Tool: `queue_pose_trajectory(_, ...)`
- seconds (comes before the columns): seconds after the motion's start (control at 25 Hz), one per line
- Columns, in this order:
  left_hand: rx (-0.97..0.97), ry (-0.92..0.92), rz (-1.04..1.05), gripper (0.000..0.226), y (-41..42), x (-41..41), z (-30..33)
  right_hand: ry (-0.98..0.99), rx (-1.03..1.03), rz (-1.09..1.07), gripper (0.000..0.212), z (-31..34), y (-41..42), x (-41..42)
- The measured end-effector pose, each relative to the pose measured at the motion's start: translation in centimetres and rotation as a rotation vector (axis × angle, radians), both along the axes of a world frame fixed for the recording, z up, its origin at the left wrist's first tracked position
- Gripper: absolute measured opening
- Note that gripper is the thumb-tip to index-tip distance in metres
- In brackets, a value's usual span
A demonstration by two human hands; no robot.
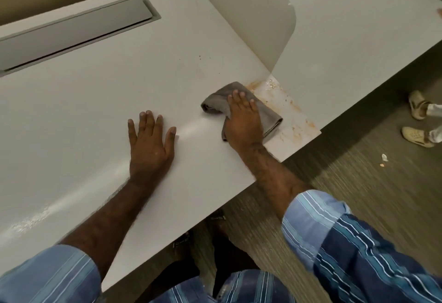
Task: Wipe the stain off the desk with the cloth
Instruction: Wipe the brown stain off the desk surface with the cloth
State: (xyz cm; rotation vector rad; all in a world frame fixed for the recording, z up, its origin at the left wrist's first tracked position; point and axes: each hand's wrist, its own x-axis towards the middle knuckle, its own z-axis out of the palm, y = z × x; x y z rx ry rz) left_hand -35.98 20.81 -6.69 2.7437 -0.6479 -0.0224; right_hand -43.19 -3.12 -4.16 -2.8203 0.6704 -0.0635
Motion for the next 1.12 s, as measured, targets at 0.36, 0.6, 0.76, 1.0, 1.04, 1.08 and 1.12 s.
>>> queue_pose_trajectory(0.36,-0.05,-0.023,0.031,0.073,-0.5,0.2,-0.6,-0.082,0.103,0.028,0.069,-0.5,14.4,-15.3)
queue_pose_trajectory(0.6,-0.098,0.017,0.029,0.069,-0.4,0.4,-0.8,-0.067,0.041,-0.047,0.069,-0.7,6.9,-11.0)
queue_pose_trajectory(0.76,-0.194,0.1,0.036,0.067,0.0,0.7,-0.6,-0.101,0.054,-0.121,0.062,-0.9,4.8,-6.8)
queue_pose_trajectory(1.0,-0.288,0.085,0.068,0.068,6.3,1.0,0.3,-0.226,0.129,0.279,0.061,-1.4,13.8,-12.4)
queue_pose_trajectory(1.04,-0.272,0.074,0.103,0.068,8.4,0.8,0.3,-0.208,0.153,0.391,0.064,-1.6,16.1,-13.1)
queue_pose_trajectory(1.08,-0.25,0.062,0.138,0.067,10.5,0.3,0.3,-0.183,0.153,0.498,0.067,-1.9,18.2,-13.4)
queue_pose_trajectory(1.12,-0.226,0.046,0.178,0.066,12.7,-0.3,0.4,-0.161,0.13,0.588,0.068,-2.1,19.9,-13.0)
